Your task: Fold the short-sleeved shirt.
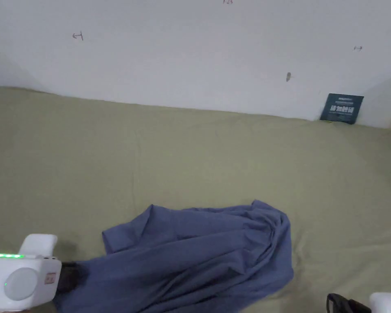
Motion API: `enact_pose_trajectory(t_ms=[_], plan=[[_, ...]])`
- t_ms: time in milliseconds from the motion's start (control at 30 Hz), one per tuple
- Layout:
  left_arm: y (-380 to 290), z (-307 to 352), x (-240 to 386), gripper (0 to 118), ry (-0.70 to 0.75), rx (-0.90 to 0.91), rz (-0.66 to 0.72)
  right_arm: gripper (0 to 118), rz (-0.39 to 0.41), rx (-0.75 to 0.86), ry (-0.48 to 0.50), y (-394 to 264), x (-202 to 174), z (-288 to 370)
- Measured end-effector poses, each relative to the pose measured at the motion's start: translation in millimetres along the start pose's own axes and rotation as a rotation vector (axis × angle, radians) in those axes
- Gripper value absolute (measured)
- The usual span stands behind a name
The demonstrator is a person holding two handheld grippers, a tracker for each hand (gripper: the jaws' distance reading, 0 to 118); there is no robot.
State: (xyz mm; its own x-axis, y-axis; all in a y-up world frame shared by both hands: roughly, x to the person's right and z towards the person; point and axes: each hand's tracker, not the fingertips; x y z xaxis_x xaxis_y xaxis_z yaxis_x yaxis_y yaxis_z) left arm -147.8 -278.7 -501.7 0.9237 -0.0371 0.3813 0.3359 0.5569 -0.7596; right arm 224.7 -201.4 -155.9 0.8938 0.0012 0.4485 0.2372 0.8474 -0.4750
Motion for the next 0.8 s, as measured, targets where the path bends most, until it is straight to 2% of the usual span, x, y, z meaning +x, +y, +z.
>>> enact_pose_trajectory(t_ms=[33, 67, 233, 300, 367, 433, 467, 500, 533, 567, 600, 700, 733, 767, 800], plan=[[-1, 5, 0, 55, -0.024, 0.009, -0.012, 2, -0.001, -0.003, 0.0, 2, 3, -5], [-2, 10, 2, 1, -0.08, -0.005, 0.003, 2, -0.002, -0.009, -0.002, 4, 7, -10], [-5, 6, 3, 2, -0.051, -0.015, -0.031, 2, 0.009, -0.045, -0.009, 33, 26, -52], [-5, 3, 0, 2, -0.059, -0.024, -0.022, 2, 0.005, -0.077, -0.002, 47, 33, -82], [-4, 2, -1, 2, -0.066, -0.03, -0.019, 2, 0.042, -0.126, 0.017, 63, 38, -120], [-4, 0, -2, 2, -0.071, -0.032, -0.019, 4, 0.034, -0.162, 0.028, 75, 42, -155], [-4, -2, -2, 2, -0.073, -0.035, -0.02, 34, 0.022, -0.196, 0.041, 81, 43, -173], [-4, -3, -3, 2, -0.074, -0.035, -0.019, 77, 0.022, -0.222, 0.036, 85, 43, -188], [-5, -3, -3, 2, -0.075, -0.034, -0.017, 115, 0.007, -0.263, 0.047, 87, 44, -205], [-6, -4, -4, 2, -0.075, -0.034, -0.018, 115, -0.013, -0.319, 0.055, 87, 44, -221], [-5, -4, -2, 2, -0.074, -0.033, -0.019, 113, -0.027, -0.247, 0.081, 84, 45, -230], [-7, -7, -4, 2, -0.072, -0.029, -0.008, 109, -0.017, -0.331, 0.09, 72, 41, -264], [-7, -9, -3, 2, -0.073, -0.027, -0.004, 100, -0.001, -0.343, 0.077, 74, 31, -266], [-8, -10, -5, 2, -0.075, -0.026, 0.001, 78, 0.035, -0.378, 0.064, 74, 25, -270], [-9, -11, -6, 2, -0.079, -0.025, 0.015, 77, 0.065, -0.414, 0.05, 69, 21, -276]])
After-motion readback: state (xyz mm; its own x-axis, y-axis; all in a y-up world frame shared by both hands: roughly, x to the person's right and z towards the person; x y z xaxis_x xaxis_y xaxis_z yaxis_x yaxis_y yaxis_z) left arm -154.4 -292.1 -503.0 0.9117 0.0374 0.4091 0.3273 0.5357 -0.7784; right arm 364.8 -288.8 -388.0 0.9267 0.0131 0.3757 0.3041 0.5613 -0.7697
